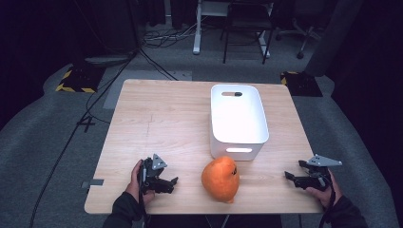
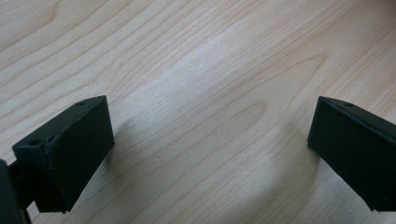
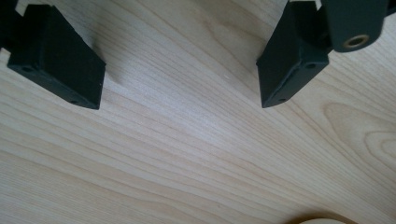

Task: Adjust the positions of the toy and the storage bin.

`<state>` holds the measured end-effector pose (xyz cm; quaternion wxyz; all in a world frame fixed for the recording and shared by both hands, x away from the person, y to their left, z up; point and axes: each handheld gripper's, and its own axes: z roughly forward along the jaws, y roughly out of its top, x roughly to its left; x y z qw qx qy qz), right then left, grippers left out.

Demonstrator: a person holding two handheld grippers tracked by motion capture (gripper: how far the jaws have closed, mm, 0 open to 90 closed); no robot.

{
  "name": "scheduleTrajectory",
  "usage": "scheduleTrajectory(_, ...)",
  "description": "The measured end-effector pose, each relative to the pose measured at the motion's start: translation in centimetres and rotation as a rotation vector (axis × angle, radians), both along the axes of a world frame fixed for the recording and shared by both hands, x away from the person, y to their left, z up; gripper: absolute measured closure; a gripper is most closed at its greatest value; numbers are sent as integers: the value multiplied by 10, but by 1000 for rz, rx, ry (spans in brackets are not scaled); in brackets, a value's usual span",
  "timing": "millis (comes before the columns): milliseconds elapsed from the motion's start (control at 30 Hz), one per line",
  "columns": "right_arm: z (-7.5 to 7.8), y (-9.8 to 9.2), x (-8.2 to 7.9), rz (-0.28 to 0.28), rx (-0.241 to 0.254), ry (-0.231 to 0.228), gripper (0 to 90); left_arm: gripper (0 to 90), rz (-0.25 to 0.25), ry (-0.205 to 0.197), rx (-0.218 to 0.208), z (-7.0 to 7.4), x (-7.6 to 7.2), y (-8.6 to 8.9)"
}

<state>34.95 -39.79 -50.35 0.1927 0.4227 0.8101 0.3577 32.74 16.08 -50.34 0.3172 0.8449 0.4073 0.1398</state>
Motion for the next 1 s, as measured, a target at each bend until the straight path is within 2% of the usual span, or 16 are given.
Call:
scheduleTrajectory(133, 0, 0, 0, -2, 3, 0, 150, 5, 0, -11, 7, 0, 0, 0)
scheduleTrajectory(200, 0, 0, 0, -3, 4, -1, 150, 5, -2, -3, 0, 0, -1, 0)
scheduleTrajectory(233, 0, 0, 0, -3, 4, -1, 150, 5, -3, -13, 8, 0, -2, 0)
scheduleTrajectory(367, 0, 0, 0, -4, 2, 1, 150, 5, -1, 2, 2, 0, -8, -1)
scheduleTrajectory(400, 0, 0, 0, -5, 2, 0, 149, 5, -44, 10, 14, 1, -11, -4)
scheduleTrajectory(467, 0, 0, -1, -8, 4, 3, 150, 7, -37, 11, 13, 1, -12, -6)
scheduleTrajectory(500, 0, -1, -2, -3, -4, 2, 150, 27, -18, 26, 18, 3, -13, -8)
scheduleTrajectory(567, 0, -1, -2, -3, -2, 3, 150, 40, -25, 16, 26, 5, -13, -8)
scheduleTrajectory(600, 0, -1, -2, -5, -1, 4, 150, 82, -28, 20, 9, 6, -15, -9)
scheduleTrajectory(633, 0, -1, -2, -4, -1, 5, 150, 219, -46, 9, 10, 9, -17, -12)
scheduleTrajectory(667, 0, -1, -2, -3, -1, 4, 150, 200, -54, 32, 2, 11, -19, -14)
scheduleTrajectory(700, 0, -1, -2, -3, -1, 4, 150, 146, -54, 32, 2, 11, -19, -14)
scheduleTrajectory(733, 0, -1, -2, -2, -1, 2, 149, 146, -54, 25, 0, 12, -21, -17)
scheduleTrajectory(767, 0, -1, -1, -1, -1, 3, 149, 202, -74, 10, -10, 17, -25, -20)
scheduleTrajectory(933, 0, -1, -1, 0, -5, 1, 149, 180, -108, 2, -20, 24, -33, -30)
scheduleTrajectory(1000, 0, -1, -1, 0, -4, 1, 150, 180, -128, -9, -10, 27, -35, -34)
